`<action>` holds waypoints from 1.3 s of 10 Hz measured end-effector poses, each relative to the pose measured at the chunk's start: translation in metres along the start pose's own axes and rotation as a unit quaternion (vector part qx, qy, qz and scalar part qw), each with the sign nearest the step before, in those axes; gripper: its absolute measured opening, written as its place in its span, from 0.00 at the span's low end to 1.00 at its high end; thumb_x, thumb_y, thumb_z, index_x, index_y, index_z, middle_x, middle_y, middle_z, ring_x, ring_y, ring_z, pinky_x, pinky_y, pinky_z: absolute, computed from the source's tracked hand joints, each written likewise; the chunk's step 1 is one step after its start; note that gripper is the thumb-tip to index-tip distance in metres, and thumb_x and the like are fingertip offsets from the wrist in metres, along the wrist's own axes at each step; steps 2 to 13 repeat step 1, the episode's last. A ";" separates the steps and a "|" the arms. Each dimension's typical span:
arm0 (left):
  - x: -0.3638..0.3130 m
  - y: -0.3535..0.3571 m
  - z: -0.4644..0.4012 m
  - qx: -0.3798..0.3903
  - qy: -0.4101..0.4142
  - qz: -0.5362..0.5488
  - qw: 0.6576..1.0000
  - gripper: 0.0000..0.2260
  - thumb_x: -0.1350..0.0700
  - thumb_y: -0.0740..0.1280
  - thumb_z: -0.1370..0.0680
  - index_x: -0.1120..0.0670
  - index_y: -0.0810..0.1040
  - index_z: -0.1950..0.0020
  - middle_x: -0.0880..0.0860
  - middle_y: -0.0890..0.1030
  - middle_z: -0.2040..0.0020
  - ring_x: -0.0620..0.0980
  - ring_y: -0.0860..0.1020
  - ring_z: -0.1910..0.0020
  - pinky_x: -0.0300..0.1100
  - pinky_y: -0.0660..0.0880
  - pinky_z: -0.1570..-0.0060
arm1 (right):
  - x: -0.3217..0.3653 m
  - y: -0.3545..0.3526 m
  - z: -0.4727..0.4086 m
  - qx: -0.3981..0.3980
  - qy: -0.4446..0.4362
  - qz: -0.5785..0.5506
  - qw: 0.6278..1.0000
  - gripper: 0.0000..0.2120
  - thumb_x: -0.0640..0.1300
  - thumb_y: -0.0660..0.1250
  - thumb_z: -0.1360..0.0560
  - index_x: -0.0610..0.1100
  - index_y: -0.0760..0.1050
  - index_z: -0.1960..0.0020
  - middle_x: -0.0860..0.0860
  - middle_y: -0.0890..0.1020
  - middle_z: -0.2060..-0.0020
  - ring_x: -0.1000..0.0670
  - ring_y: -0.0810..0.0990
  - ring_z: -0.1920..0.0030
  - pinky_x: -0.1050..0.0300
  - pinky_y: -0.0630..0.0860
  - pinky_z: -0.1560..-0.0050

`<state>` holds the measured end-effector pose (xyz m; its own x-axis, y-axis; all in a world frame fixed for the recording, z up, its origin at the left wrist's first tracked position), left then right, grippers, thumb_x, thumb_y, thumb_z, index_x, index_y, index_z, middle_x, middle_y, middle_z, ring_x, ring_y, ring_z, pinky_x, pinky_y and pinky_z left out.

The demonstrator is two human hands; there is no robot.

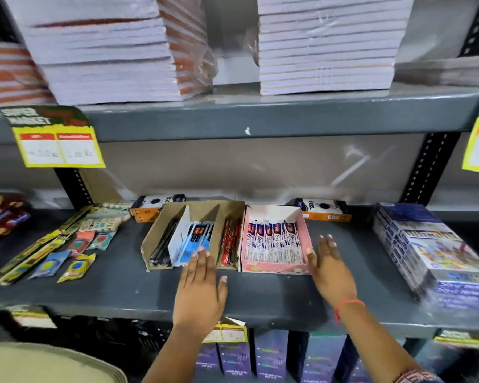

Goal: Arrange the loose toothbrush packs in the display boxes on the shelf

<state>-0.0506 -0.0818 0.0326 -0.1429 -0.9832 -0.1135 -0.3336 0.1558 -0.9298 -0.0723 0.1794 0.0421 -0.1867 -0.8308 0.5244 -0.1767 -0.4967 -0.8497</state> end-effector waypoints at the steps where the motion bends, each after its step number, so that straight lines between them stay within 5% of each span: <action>1: -0.014 -0.029 -0.006 -0.043 0.028 -0.016 0.999 0.28 0.46 0.47 0.21 0.66 0.70 0.36 0.64 0.73 0.36 0.61 0.72 0.37 0.46 0.52 0.35 | 0.020 -0.005 0.013 -0.040 -0.080 0.056 0.994 0.29 0.54 0.46 0.19 0.42 0.48 0.22 0.45 0.48 0.22 0.45 0.51 0.22 0.53 0.55 0.25; 13: -0.014 -0.029 -0.006 -0.043 0.028 -0.016 0.999 0.28 0.46 0.47 0.21 0.66 0.70 0.36 0.64 0.73 0.36 0.61 0.72 0.37 0.46 0.52 0.35 | 0.020 -0.005 0.013 -0.040 -0.080 0.056 0.994 0.29 0.54 0.46 0.19 0.42 0.48 0.22 0.45 0.48 0.22 0.45 0.51 0.22 0.53 0.55 0.25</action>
Point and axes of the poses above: each hand's wrist, its own z-axis away from the middle knuckle, its own y-axis out of the palm, x = y × z, the point moved 5 cm from there along -z, towards the middle knuckle
